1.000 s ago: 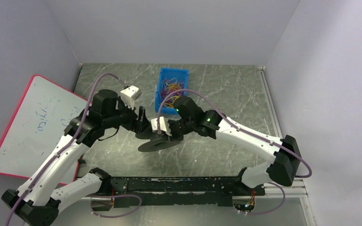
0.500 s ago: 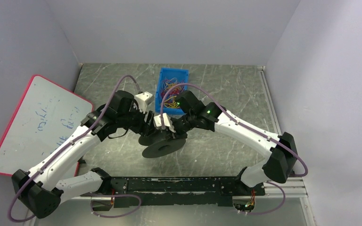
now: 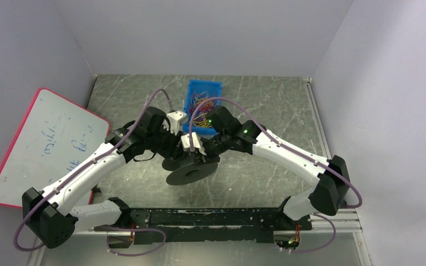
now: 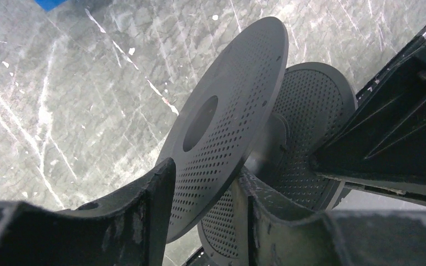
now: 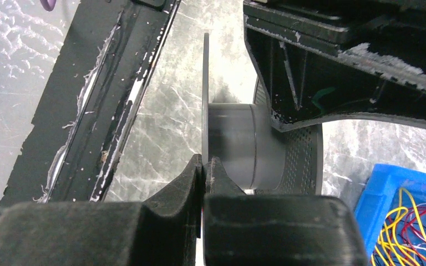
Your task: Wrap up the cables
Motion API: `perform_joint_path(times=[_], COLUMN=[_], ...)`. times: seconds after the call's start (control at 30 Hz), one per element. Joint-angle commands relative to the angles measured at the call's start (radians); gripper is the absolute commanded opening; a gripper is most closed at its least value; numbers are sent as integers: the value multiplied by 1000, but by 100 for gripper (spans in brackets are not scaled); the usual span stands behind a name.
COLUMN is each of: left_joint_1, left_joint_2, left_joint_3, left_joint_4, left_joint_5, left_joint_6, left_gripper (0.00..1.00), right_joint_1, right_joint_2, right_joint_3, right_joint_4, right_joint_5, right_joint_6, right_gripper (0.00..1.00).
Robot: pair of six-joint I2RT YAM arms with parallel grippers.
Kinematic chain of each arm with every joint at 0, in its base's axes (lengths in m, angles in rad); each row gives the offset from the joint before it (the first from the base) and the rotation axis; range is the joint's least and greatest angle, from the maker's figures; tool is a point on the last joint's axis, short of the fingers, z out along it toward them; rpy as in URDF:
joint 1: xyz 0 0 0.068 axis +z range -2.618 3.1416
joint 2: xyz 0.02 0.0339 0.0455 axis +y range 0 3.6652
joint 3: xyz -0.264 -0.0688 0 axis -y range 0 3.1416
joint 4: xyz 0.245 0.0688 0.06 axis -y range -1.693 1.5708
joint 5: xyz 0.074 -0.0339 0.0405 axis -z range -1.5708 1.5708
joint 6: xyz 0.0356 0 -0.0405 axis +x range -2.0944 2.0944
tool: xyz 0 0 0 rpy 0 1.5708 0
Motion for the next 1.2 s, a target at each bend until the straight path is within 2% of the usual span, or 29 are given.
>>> perform_joint_path(times=[0.0,0.27,0.53,0.77,1.17], left_joint_1=[-11,-19,-21,-24,-24], left_joint_2=[18,37,40,24,-14], left_joint_3=[-2,4,4,4,7], left_joint_4=[40,37,38,37,15], left_joint_5=[-11,-22,-37,-54,-117], left_joint_6=[16,17,13,11,-14], left_gripper=[44,28,8,7,7], right_joint_1=[-3,-3,-3,-3,-5], right_joint_2=[7,-13,-35,-77,-179], right_joint_3=[14,-1,-27,-61,-105], right_joint_4=[78,120,169,239,320], right_joint_5=[-19,6,43,102,196], right_joint_6=[2,24,58,96,164], right_gripper=[0,1,10,24,38])
